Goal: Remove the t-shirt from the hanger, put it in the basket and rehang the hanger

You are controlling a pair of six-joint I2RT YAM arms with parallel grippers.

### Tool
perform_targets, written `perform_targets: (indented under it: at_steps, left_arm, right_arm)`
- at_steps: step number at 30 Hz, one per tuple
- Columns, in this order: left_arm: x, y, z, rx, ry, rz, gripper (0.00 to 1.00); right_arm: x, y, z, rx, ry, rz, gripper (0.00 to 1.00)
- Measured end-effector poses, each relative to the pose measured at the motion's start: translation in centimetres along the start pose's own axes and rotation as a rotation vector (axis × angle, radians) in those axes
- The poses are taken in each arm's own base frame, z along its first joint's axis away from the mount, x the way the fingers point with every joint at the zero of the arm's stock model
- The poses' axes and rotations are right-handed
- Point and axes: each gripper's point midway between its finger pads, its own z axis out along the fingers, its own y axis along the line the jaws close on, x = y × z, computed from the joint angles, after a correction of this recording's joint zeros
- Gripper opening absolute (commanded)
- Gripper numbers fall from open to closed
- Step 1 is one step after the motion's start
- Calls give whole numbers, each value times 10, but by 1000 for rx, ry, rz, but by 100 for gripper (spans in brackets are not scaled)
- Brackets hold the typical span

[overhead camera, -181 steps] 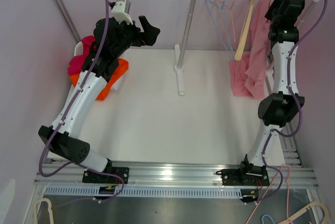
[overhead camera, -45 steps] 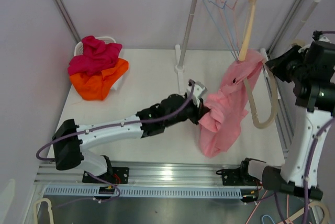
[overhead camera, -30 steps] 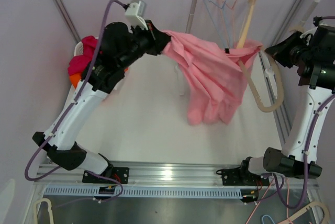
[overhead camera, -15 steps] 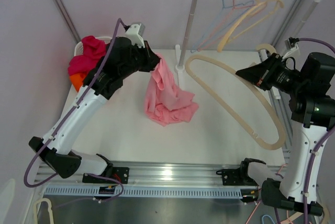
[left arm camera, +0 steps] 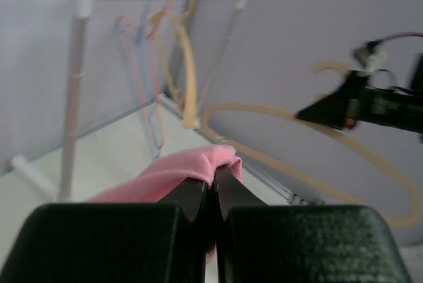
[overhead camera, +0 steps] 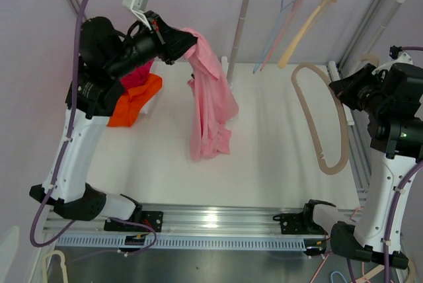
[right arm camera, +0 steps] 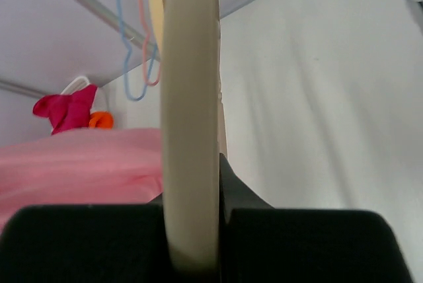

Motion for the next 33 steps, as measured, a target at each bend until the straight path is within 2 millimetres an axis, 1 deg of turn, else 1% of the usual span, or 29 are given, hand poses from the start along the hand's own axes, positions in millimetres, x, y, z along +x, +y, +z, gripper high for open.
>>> perform_targets:
  at_steps: [2,3,4,6,8,11,12,14,16,18,19,21,22,23,24,26,27,28,30,31,32,33]
  left_arm:
    - [-19,-29,6,138,-18,24,1]
    - [-23,-40,9,196,-20,34,1]
    - [-22,-47,11,233,-18,36,1]
    - [-10,-55,14,292,22,12,1]
    - [4,-61,17,349,71,-15,1]
    - [26,-71,30,431,156,-57,1]
    - [33,-73,34,442,177,-67,1]
    - [56,-78,40,461,228,-96,1]
    - [82,-78,40,462,287,-141,1]
    - [99,-77,40,461,330,-174,1]
    - [104,-75,42,455,344,-188,1]
    - [104,-69,48,445,350,-199,1]
    - [100,-66,52,442,347,-202,1]
    - [90,-61,57,441,332,-205,1]
    - [79,-55,63,440,313,-207,1]
    - [46,-33,78,435,251,-207,1]
    - [29,-19,85,431,206,-201,1]
    - [14,4,91,409,158,-201,1]
    - [-6,59,90,341,103,-251,1]
    - [-17,96,84,285,68,-278,1]
    - [-29,137,75,220,28,-303,1]
    - [-39,168,64,166,-7,-321,1]
  right_arm:
    - [-5,-8,2,41,-30,-2,0]
    - [-8,-10,3,55,-45,-3,0]
    - [-11,-14,6,72,-59,-3,0]
    - [-19,-18,11,98,-90,-6,0]
    - [-28,-23,21,123,-116,-5,0]
    - [-38,-31,40,156,-132,2,0]
    - [-41,-34,48,171,-132,6,0]
    - [-45,-42,62,200,-137,12,0]
    - [-49,-48,72,222,-147,14,0]
    - [-55,-52,81,242,-165,13,0]
    - [-60,-54,85,251,-178,12,0]
    - [-72,-54,93,258,-208,8,0]
    - [-78,-54,98,260,-223,5,0]
    - [-85,-53,102,259,-240,4,0]
    - [-94,-51,107,257,-259,2,0]
    - [-106,-50,117,257,-278,-2,0]
    - [-113,-49,123,257,-289,-4,0]
    - [-118,-48,130,258,-297,-7,0]
    - [-129,-49,142,260,-310,-19,0]
    - [-135,-49,149,258,-322,-27,0]
    - [-140,-49,158,256,-332,-36,0]
    - [-143,-50,165,256,-338,-44,0]
